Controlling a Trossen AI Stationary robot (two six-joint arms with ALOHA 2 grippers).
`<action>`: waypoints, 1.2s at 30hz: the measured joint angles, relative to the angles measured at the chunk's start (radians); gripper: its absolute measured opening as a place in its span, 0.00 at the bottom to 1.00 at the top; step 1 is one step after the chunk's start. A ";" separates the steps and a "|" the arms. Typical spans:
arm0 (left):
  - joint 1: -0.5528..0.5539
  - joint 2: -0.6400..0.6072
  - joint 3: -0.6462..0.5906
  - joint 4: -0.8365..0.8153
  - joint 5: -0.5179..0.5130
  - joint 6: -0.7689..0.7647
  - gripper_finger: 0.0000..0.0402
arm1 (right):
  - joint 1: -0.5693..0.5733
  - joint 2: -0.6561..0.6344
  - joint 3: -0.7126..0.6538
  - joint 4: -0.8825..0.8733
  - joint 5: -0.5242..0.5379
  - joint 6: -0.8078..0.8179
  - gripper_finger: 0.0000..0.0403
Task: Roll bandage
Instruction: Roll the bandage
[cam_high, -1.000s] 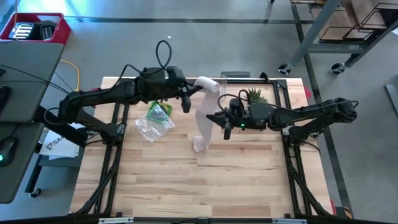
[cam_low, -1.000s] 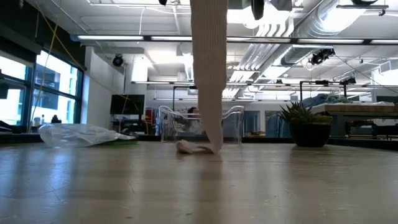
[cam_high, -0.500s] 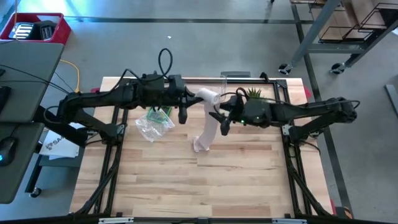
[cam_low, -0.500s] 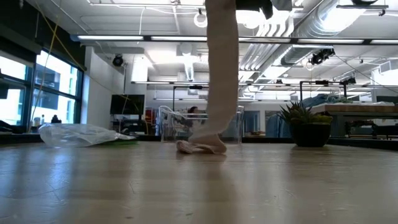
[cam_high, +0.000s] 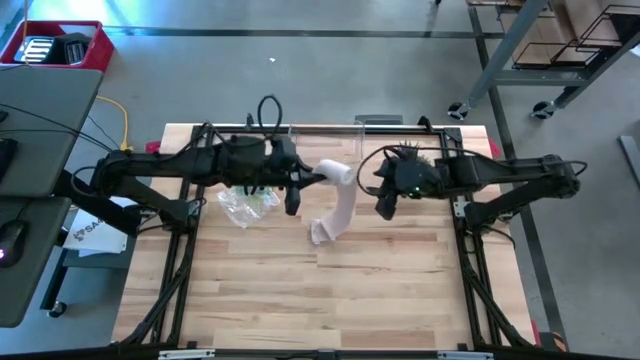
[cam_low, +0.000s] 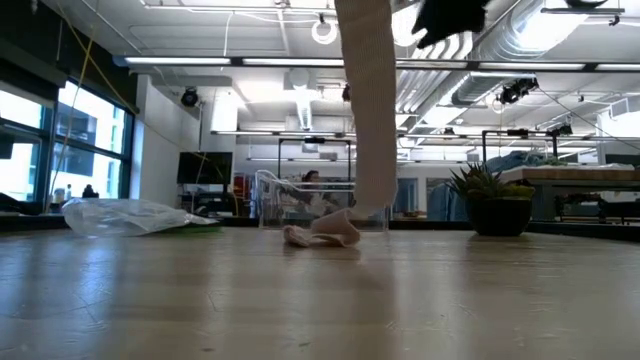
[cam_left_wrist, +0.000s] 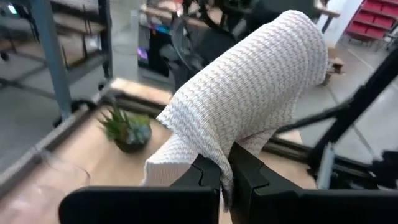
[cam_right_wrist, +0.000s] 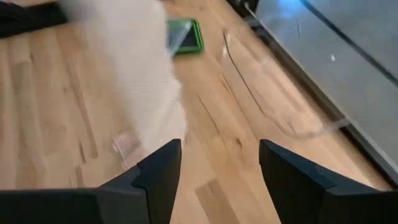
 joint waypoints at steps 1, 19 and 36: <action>-0.011 0.000 0.000 -0.030 0.000 -0.018 0.00 | 0.000 -0.021 -0.029 0.001 0.000 0.016 0.52; -0.250 -0.080 0.176 -0.421 0.139 -0.223 0.00 | 0.000 -0.190 -0.482 0.549 -0.170 0.363 0.52; -0.163 -0.056 0.225 -0.451 0.178 -0.155 0.00 | 0.063 0.310 -0.486 0.716 -0.457 0.737 0.01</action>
